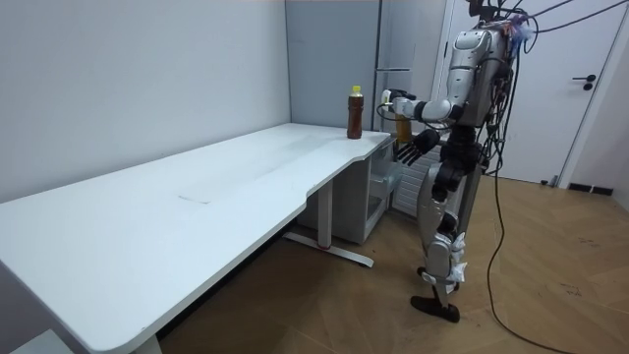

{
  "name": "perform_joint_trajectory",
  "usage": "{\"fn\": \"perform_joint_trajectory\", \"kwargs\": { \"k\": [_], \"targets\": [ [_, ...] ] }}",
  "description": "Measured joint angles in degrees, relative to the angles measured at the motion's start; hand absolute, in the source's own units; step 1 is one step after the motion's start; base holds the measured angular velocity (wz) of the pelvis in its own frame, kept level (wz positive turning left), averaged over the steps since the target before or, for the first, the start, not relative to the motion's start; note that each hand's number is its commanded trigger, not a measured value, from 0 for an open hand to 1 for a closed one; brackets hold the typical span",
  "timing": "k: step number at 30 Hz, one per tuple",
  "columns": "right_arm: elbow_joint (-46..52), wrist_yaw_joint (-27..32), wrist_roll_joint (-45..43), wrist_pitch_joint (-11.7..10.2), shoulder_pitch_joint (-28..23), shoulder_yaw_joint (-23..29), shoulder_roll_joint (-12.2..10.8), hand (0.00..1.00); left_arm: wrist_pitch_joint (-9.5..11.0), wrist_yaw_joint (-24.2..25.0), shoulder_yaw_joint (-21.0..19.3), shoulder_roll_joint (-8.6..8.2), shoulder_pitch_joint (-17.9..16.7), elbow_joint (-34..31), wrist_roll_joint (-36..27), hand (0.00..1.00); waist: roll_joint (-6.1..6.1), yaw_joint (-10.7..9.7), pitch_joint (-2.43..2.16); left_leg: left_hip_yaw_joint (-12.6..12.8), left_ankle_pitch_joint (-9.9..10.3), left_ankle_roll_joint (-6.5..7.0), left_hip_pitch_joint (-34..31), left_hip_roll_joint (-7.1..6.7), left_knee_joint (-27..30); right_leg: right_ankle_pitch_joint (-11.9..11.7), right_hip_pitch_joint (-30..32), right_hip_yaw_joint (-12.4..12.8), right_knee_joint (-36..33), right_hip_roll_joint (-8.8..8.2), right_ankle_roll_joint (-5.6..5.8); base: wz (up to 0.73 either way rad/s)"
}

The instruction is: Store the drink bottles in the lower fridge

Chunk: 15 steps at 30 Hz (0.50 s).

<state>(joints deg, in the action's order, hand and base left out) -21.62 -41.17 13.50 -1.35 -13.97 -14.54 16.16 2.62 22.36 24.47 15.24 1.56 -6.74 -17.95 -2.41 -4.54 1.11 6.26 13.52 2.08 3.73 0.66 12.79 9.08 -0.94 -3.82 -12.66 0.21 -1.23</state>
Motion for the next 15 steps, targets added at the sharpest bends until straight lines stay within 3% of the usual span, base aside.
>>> {"fn": "perform_joint_trajectory", "kwargs": {
  "k": [8,15],
  "targets": [
    [0.0,0.0,0.0,0.0,0.0,-0.1,-0.1,0.0,0.0,1.0,1.3,-0.06,0.0,1.8,-0.6,1.0,-0.45,0.0,-0.23,0.2,0.0,0.01,0.3,-0.09,0.1,0.0,-0.2,0.1,-0.1,-0.09,0.01,0.0],
    [0.0,0.0,0.2,0.0,0.3,-0.2,0.0,0.0,0.0,1.5,4.1,-0.02,0.0,4.1,-0.7,1.0,-0.94,0.0,-0.09,0.2,0.0,0.01,0.0,-0.17,0.1,0.1,0.0,0.1,0.0,0.11,0.1,0.0]
  ]
}}
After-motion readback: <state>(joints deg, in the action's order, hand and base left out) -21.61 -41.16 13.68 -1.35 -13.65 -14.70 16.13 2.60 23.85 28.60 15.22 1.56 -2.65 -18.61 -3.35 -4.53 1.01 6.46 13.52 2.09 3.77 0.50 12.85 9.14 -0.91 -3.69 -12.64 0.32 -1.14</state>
